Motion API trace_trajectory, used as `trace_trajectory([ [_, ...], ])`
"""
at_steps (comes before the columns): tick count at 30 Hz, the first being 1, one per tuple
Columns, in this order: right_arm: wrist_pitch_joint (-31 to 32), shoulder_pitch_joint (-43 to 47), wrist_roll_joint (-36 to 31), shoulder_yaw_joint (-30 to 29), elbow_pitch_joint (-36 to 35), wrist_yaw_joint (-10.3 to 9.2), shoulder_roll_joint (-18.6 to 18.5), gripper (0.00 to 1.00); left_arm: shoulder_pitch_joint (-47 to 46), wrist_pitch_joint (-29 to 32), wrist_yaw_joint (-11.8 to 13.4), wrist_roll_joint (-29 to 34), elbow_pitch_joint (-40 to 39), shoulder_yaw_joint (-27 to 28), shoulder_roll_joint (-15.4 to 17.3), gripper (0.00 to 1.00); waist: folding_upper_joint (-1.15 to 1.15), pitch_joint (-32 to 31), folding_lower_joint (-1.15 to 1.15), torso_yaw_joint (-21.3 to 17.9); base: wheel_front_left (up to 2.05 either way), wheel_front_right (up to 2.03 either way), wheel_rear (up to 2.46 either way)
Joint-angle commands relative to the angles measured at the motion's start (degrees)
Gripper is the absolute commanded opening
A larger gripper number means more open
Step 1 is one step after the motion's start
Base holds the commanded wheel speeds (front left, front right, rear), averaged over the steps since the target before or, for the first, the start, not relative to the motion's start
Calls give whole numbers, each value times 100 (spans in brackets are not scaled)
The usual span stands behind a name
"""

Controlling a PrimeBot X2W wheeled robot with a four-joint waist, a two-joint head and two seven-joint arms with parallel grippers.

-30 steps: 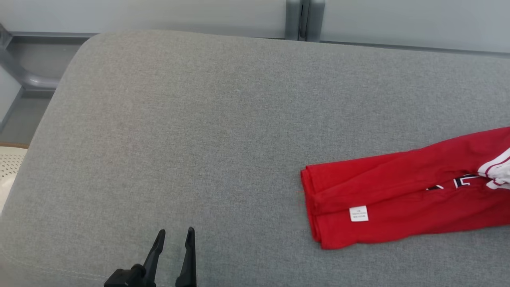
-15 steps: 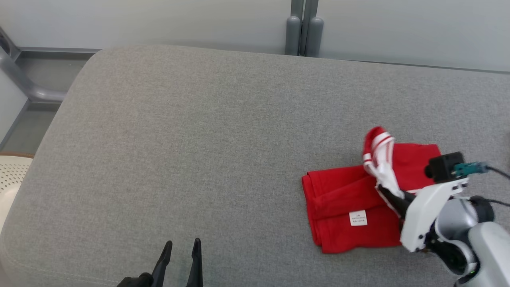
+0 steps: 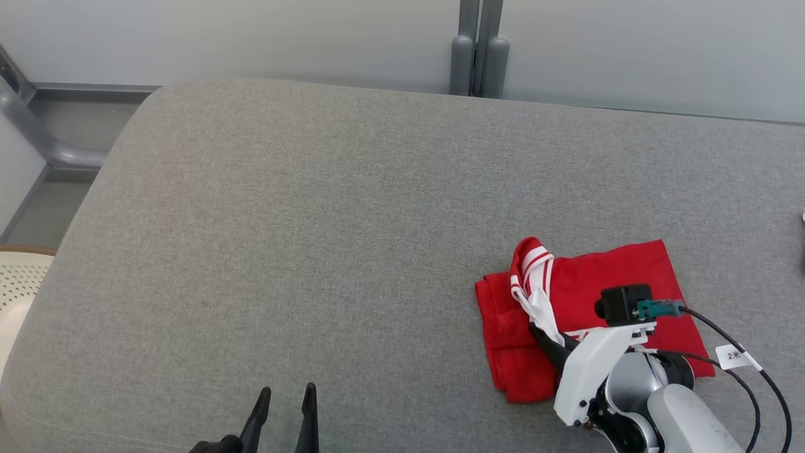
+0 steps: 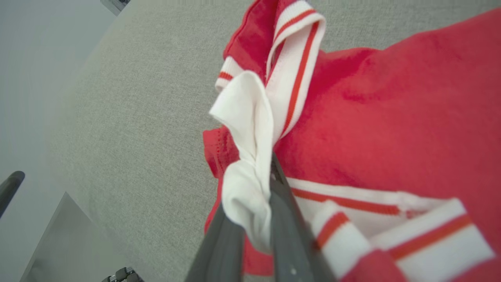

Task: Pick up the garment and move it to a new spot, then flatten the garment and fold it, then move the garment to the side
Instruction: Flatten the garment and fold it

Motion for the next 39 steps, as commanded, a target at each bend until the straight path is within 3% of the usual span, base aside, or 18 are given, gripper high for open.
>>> trace_trajectory([
  [1, -44, -57, -76, -15, 53, -2, 46, 4, 46, -16, -5, 84, 9, -6, 7, 100, 0, -27, 0, -8, 0, 0, 0],
  [2, -76, -51, -103, -26, 89, -1, 104, 19, 53, -16, 6, 85, 12, 0, 7, 100, 0, -44, 0, -15, 0, 0, 0],
  [3, -123, -50, -113, -26, 87, -1, 144, 44, 65, -16, 13, 92, 13, 7, 7, 100, 0, -57, 0, -24, 0, 0, 0],
  [4, -182, -42, -94, -19, 86, -2, 206, 100, 85, -16, 17, 106, 15, 25, 7, 100, 0, -73, 0, -41, 0, 0, 0],
  [15, -1263, 158, 744, 1067, 26, -2, 453, 100, 232, -15, 32, 148, 78, 69, 8, 100, 0, -412, 0, -242, 0, 0, 0],
  [21, -2166, 459, 362, 1206, -240, -2, 120, 100, 367, -16, 43, 237, 8, 257, 8, 100, 0, -709, 0, -351, 0, 0, 0],
  [26, -2971, 919, -168, 702, -493, -5, -344, 100, 507, -16, 13, 410, -120, 500, 8, 100, 0, -928, 0, -456, 0, 0, 0],
  [31, -3408, 1303, -1261, -171, -197, -2, -802, 100, 591, -15, -79, 693, -208, 680, 9, 100, 0, -1059, 0, -566, 0, 0, 0],
  [35, -3526, 1443, -1728, -840, 103, -3, -819, 100, 598, -15, -190, 839, -214, 812, 8, 100, 0, -1089, 0, -620, 0, 0, 0],
  [39, -3529, 1570, -2039, -1411, 56, -4, -577, 100, 540, -15, -315, 933, -195, 870, 9, 100, 0, -1090, 0, -658, 0, 0, 0],
])
